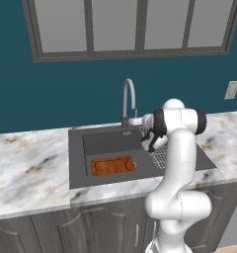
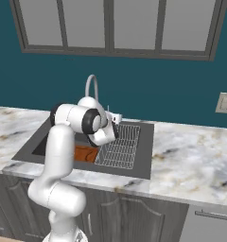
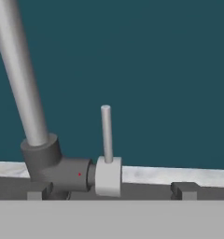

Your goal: Turn on the sink faucet with hot water and rinse the cutting board for ten seconds, then turn off the faucet. Push the cutting board to reach the water if necessary.

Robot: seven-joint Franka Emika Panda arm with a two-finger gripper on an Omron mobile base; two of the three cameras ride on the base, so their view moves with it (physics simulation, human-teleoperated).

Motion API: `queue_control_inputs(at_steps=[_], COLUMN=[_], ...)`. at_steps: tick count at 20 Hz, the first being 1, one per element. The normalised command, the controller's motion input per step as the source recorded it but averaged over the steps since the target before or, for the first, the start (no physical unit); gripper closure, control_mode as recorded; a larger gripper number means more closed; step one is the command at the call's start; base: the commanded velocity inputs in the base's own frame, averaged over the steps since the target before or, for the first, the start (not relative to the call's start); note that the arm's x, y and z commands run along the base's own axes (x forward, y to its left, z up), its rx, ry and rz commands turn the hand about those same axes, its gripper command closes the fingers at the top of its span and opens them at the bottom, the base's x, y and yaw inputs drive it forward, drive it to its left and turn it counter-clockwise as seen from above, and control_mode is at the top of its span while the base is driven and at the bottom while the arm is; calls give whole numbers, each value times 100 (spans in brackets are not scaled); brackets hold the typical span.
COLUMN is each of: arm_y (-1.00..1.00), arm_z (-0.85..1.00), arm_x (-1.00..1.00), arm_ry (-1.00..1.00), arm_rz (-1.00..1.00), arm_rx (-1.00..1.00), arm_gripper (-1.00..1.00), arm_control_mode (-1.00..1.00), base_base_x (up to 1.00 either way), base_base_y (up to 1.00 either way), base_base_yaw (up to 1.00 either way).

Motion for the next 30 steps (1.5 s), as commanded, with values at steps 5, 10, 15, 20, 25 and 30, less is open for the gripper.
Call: queue_control_inputs(at_steps=[5,10,15,20,25,30], arm_y=[5,2,1,4,5,0], arm_z=[-2,0,-1,-6,-7,0], arm_x=[16,23,21,14,12,11], arm_ry=[0,0,0,0,0,0], arm_rz=[0,0,0,0,0,0], arm_rx=[0,0,0,0,0,0], arm_gripper=[-100,-100,-100,-100,-100,-100], arm_control_mode=[-100,-100,-100,-100,-100,-100], base_base_x=[0,0,0,0,0,0], base_base_y=[0,0,0,0,0,0], base_base_yaw=[0,0,0,0,0,0])
